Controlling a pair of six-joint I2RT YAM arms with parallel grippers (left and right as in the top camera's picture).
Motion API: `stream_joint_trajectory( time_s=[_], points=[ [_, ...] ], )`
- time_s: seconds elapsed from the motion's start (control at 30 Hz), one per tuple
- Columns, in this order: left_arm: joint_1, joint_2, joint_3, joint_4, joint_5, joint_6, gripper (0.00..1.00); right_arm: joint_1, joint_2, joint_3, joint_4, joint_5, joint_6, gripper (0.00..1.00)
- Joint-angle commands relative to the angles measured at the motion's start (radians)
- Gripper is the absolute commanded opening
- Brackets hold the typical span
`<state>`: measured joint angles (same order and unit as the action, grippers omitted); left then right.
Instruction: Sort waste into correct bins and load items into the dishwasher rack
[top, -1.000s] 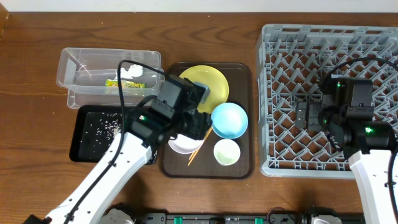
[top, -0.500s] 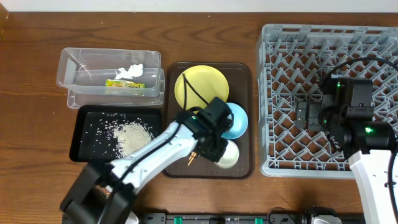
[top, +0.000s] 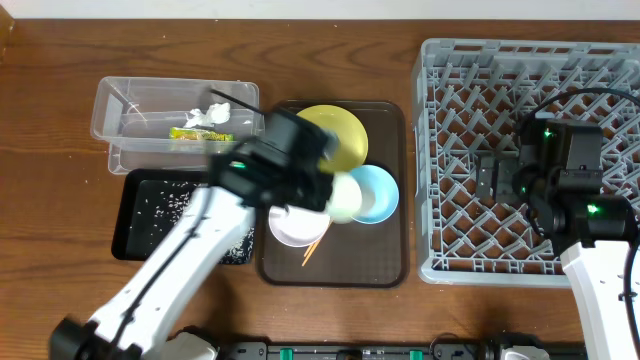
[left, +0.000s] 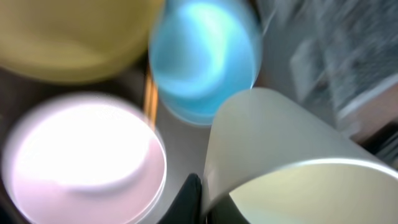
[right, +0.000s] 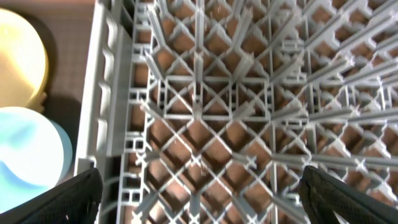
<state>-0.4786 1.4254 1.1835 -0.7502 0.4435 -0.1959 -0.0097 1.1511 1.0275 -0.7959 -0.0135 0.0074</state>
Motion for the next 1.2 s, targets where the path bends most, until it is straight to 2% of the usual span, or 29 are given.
stream_joint_trajectory(
  time_s=[0.0, 0.1, 0.17, 0.23, 0.33, 0.4, 0.6, 0.77, 0.9, 1.03, 1.17],
  points=[
    [0.132, 0.010, 0.011, 0.132, 0.235, -0.135, 0.06, 0.004, -0.001, 0.021, 0.023, -0.124, 0.003, 0.99],
    [0.209, 0.072, 0.011, 0.312, 0.407, -0.294, 0.06, 0.005, 0.006, 0.019, 0.034, -0.391, -0.069, 0.99],
    [0.236, 0.144, 0.011, 0.487, 0.637, -0.394, 0.06, 0.008, 0.023, 0.017, 0.033, -0.633, -0.181, 0.98],
    [0.238, 0.206, 0.012, 0.624, 0.792, -0.491, 0.06, 0.019, 0.045, 0.017, 0.032, -0.776, -0.249, 0.99],
    [0.229, 0.303, 0.012, 0.814, 0.986, -0.637, 0.06, 0.049, 0.086, 0.016, 0.040, -0.893, -0.335, 0.99],
    [0.219, 0.347, 0.012, 0.870, 1.052, -0.683, 0.06, 0.072, 0.115, 0.017, 0.073, -0.937, -0.359, 0.99],
    [0.191, 0.378, 0.012, 0.873, 1.104, -0.697, 0.06, 0.108, 0.192, 0.017, 0.302, -0.961, -0.364, 0.99],
    [0.183, 0.377, 0.012, 0.872, 1.128, -0.707, 0.06, 0.109, 0.225, 0.017, 0.481, -1.096, -0.363, 0.99],
    [0.167, 0.378, 0.012, 0.872, 1.128, -0.716, 0.06, 0.109, 0.228, 0.017, 0.514, -1.180, -0.362, 0.96],
    [0.160, 0.378, 0.012, 0.872, 1.128, -0.716, 0.06, 0.109, 0.228, 0.017, 0.500, -1.193, -0.360, 0.82],
    [0.160, 0.377, 0.012, 0.872, 1.128, -0.716, 0.06, 0.109, 0.228, 0.017, 0.478, -1.192, -0.360, 0.80]
  ],
)
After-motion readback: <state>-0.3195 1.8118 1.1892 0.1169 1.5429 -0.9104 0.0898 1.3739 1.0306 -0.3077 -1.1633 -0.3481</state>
